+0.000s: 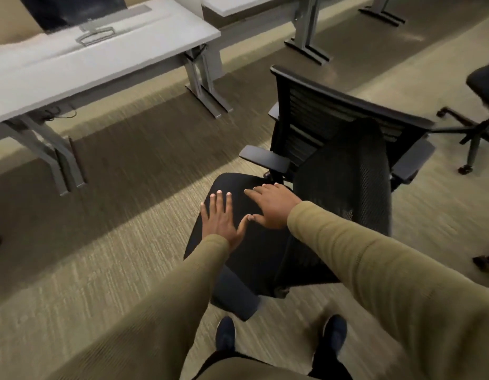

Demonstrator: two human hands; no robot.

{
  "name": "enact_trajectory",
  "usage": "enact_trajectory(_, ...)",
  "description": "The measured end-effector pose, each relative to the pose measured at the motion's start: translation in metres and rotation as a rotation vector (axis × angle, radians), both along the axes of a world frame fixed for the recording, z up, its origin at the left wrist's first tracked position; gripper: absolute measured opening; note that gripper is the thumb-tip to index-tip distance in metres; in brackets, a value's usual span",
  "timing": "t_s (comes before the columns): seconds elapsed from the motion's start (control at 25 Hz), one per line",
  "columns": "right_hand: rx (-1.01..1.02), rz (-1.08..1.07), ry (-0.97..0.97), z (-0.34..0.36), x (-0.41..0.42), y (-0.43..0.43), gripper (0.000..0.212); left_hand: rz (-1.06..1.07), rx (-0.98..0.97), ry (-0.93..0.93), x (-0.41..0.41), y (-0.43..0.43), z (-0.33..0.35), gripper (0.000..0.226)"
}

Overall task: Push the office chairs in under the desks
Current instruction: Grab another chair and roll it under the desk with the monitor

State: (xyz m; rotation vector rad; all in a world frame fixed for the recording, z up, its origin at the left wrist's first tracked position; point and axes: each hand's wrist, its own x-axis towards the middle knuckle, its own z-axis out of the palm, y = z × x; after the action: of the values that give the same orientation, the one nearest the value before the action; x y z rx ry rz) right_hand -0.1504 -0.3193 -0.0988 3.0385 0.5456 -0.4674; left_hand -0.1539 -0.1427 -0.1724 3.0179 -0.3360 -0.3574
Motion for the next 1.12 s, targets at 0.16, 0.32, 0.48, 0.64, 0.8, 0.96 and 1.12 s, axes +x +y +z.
enact_trajectory(0.16,-0.015,0.183,0.066,0.023,0.011,-0.065,0.072,0.167,-0.043,0.038,-0.017,-0.068,0.013,0.081)
enact_trajectory(0.32,0.021,0.203,0.13,0.042,0.008,-0.152,0.065,0.234,-0.352,0.108,-0.041,-0.141,0.045,0.068)
enact_trajectory(0.48,0.108,0.319,-0.019,0.034,-0.003,-0.231,0.052,0.134,-0.535,0.349,-0.054,-0.198,0.081,0.075)
enact_trajectory(0.64,0.287,0.313,-0.181,0.021,-0.005,-0.241,0.053,0.035,-0.468,0.448,-0.063,-0.236,0.094,0.089)
enact_trajectory(0.8,0.344,0.29,-0.222,0.02,-0.002,-0.234,0.055,-0.002,-0.367,0.399,-0.064,-0.248,0.092,0.103)
enact_trajectory(0.96,0.381,0.279,-0.232,0.023,0.001,-0.227,0.058,0.033,-0.482,0.398,-0.06,-0.24,0.089,0.093)
enact_trajectory(1.12,0.391,0.269,-0.253,0.026,0.008,-0.214,0.057,0.051,-0.598,0.418,-0.051,-0.223,0.088,0.091)
